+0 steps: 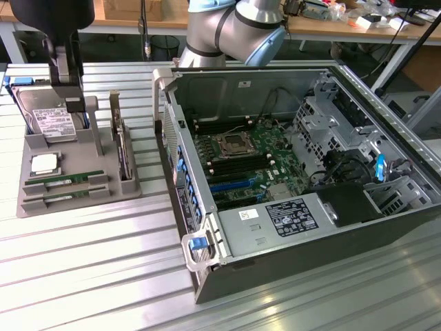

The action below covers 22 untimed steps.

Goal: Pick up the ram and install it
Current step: 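Pick up the ram and move it above insertion slot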

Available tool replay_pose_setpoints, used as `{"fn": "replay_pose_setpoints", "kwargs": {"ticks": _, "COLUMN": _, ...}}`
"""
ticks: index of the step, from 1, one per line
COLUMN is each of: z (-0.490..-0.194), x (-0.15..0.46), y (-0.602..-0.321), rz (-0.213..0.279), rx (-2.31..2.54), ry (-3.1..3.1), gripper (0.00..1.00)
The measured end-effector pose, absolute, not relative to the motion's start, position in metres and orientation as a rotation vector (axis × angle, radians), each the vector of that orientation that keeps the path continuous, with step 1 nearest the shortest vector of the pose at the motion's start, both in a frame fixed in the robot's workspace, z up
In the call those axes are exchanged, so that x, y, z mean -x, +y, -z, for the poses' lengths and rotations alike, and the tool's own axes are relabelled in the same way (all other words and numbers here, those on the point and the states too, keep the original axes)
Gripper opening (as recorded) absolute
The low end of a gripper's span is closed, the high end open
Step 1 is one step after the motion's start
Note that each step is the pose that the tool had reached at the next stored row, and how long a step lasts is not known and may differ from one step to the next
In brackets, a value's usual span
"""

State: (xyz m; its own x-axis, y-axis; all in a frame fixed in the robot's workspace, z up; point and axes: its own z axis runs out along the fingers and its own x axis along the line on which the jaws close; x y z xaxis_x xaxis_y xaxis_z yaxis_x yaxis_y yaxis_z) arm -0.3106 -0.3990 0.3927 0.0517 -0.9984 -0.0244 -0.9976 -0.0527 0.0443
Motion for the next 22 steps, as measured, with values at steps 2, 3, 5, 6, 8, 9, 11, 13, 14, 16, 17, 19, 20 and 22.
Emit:
{"fn": "replay_pose_setpoints", "kwargs": {"ticks": 2, "z": -0.3927, "x": 0.3106, "y": -0.3989, "rz": 0.075, "rx": -2.286, "ry": -2.131, "gripper": 0.11}}
{"fn": "replay_pose_setpoints", "kwargs": {"ticks": 3, "z": -0.3927, "x": 0.3106, "y": -0.3989, "rz": 0.075, "rx": -2.304, "ry": -2.110, "gripper": 0.11}}
{"fn": "replay_pose_setpoints", "kwargs": {"ticks": 5, "z": -0.3927, "x": 0.3107, "y": -0.3989, "rz": 0.075, "rx": -2.327, "ry": -2.085, "gripper": 0.11}}
{"fn": "replay_pose_setpoints", "kwargs": {"ticks": 6, "z": -0.3927, "x": 0.3107, "y": -0.3989, "rz": 0.075, "rx": -2.327, "ry": -2.084, "gripper": 0.11}}
{"fn": "replay_pose_setpoints", "kwargs": {"ticks": 8, "z": -0.3924, "x": 0.3106, "y": -0.3989, "rz": 0.075, "rx": -2.320, "ry": -2.093, "gripper": 0.11}}
{"fn": "replay_pose_setpoints", "kwargs": {"ticks": 9, "z": -0.3915, "x": 0.3106, "y": -0.3989, "rz": 0.075, "rx": -2.292, "ry": -2.124, "gripper": 0.11}}
{"fn": "replay_pose_setpoints", "kwargs": {"ticks": 11, "z": -0.3902, "x": 0.3107, "y": -0.3989, "rz": 0.076, "rx": -2.236, "ry": -2.185, "gripper": 0.11}}
{"fn": "replay_pose_setpoints", "kwargs": {"ticks": 13, "z": -0.3892, "x": 0.3106, "y": -0.3989, "rz": 0.076, "rx": -2.158, "ry": -2.264, "gripper": 0.11}}
{"fn": "replay_pose_setpoints", "kwargs": {"ticks": 14, "z": -0.3889, "x": 0.3106, "y": -0.3989, "rz": 0.077, "rx": -2.117, "ry": -2.304, "gripper": 0.11}}
{"fn": "replay_pose_setpoints", "kwargs": {"ticks": 16, "z": -0.3889, "x": 0.3106, "y": -0.3990, "rz": 0.077, "rx": -2.116, "ry": -2.305, "gripper": 0.11}}
{"fn": "replay_pose_setpoints", "kwargs": {"ticks": 17, "z": -0.3889, "x": 0.3106, "y": -0.3990, "rz": 0.077, "rx": -2.116, "ry": -2.305, "gripper": 0.11}}
{"fn": "replay_pose_setpoints", "kwargs": {"ticks": 19, "z": -0.3889, "x": 0.3106, "y": -0.3990, "rz": 0.077, "rx": -2.116, "ry": -2.305, "gripper": 0.11}}
{"fn": "replay_pose_setpoints", "kwargs": {"ticks": 20, "z": -0.3889, "x": 0.3106, "y": -0.3989, "rz": 0.077, "rx": -2.116, "ry": -2.305, "gripper": 0.11}}
{"fn": "replay_pose_setpoints", "kwargs": {"ticks": 22, "z": -0.3889, "x": 0.3106, "y": -0.3989, "rz": 0.077, "rx": -2.116, "ry": -2.305, "gripper": 0.24}}
